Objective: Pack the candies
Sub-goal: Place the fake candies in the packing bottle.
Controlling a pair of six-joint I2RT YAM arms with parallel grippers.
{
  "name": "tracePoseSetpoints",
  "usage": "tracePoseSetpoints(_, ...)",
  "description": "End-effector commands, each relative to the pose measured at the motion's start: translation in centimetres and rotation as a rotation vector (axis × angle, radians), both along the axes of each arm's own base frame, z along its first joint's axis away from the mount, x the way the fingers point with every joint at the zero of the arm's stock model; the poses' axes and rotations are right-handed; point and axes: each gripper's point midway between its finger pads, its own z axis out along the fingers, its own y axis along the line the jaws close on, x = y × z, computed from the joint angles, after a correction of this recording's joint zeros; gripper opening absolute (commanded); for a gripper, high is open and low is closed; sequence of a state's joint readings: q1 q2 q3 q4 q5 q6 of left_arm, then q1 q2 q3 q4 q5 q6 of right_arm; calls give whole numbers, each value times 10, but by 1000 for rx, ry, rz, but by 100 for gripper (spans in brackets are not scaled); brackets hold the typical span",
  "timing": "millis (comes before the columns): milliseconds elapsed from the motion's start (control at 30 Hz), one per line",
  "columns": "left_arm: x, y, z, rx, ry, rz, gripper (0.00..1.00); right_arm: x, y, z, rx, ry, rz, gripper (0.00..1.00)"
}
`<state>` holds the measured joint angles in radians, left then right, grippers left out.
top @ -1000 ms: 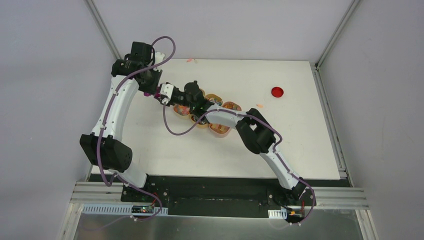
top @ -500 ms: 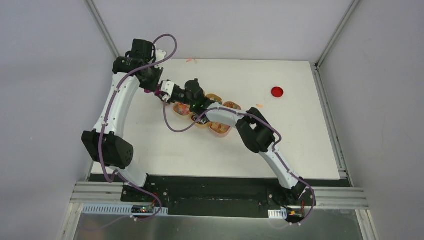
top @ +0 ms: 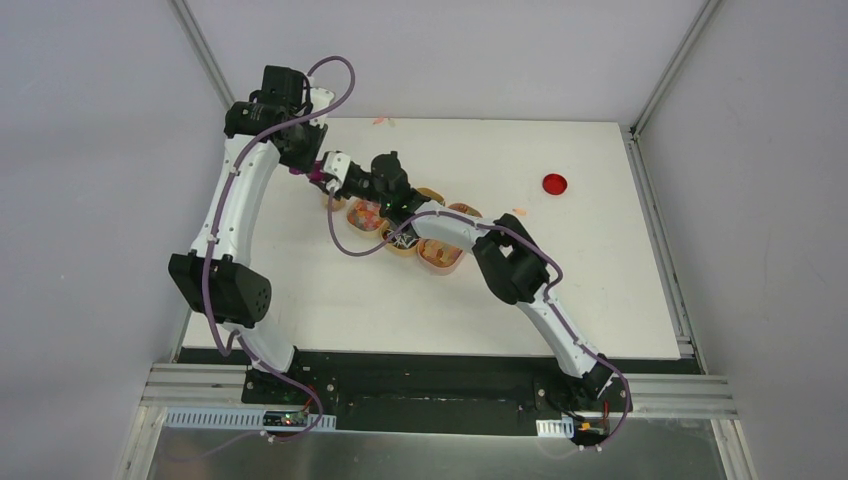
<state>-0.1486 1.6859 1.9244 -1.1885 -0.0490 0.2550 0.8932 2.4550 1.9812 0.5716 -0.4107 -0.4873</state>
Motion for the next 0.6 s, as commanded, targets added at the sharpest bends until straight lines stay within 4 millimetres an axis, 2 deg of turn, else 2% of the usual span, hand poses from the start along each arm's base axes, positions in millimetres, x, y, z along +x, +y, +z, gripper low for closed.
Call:
tracePoseSetpoints(0,33,-9,45,-54,-202,-25,0,-27,18,4,9,11,96,45)
tracePoseSetpoints(133,29,-7,42,-43,-184,-24,0,-29,15,18,38,6,95,46)
tracePoseSetpoints(267,18,-4,42,-39,-171,-13,0,-30,3,44,114,7,78,54)
tracePoseSetpoints(367,9,-2,50,-39,-184,-6,0,-29,-15,67,174,8,60,63)
tracePoseSetpoints(400,5,-2,53,-42,-189,-4,0,-27,-26,83,203,1,51,65)
tracePoseSetpoints(433,2,-2,57,-45,-193,-2,0,-27,-34,90,218,4,47,69)
tracePoseSetpoints(567,-9,3,65,-41,-193,16,0,-35,-68,109,247,-15,27,73)
